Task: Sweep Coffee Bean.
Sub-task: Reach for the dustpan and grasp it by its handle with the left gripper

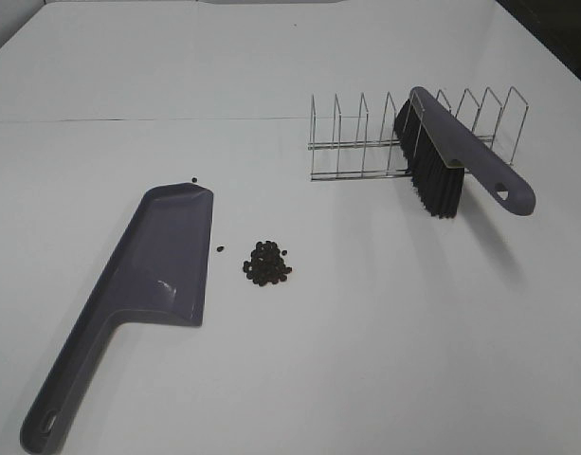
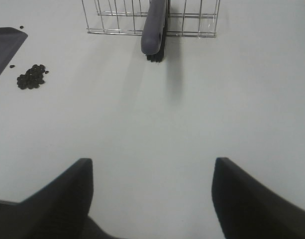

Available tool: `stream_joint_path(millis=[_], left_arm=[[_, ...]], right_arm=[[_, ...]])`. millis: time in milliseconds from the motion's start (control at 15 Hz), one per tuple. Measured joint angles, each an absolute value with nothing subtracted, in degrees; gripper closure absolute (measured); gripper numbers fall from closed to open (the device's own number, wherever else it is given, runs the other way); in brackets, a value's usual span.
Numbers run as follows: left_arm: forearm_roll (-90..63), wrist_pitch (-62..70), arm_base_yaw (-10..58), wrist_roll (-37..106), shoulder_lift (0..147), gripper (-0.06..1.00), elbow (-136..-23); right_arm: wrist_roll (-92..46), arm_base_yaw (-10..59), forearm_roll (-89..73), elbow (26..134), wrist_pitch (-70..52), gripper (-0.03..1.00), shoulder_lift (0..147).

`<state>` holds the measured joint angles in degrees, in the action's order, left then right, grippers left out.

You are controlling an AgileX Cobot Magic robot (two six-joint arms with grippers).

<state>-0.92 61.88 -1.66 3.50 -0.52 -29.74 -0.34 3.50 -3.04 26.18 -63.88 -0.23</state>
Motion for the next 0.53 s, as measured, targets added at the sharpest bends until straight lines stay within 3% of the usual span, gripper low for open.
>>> stream_joint_path(millis=[200, 533], left_arm=[[0.0, 63.4, -1.7, 3.5, 1.8, 0.0, -31.5], [1.0, 70.0, -1.7, 0.0, 26.2, 0.05, -43.0]], right_arm=[[-0.3, 3.5, -3.0, 26.2, -63.9, 0.38, -0.2], [-0.3, 3.5, -3.0, 26.2, -63.9, 0.38, -0.2]])
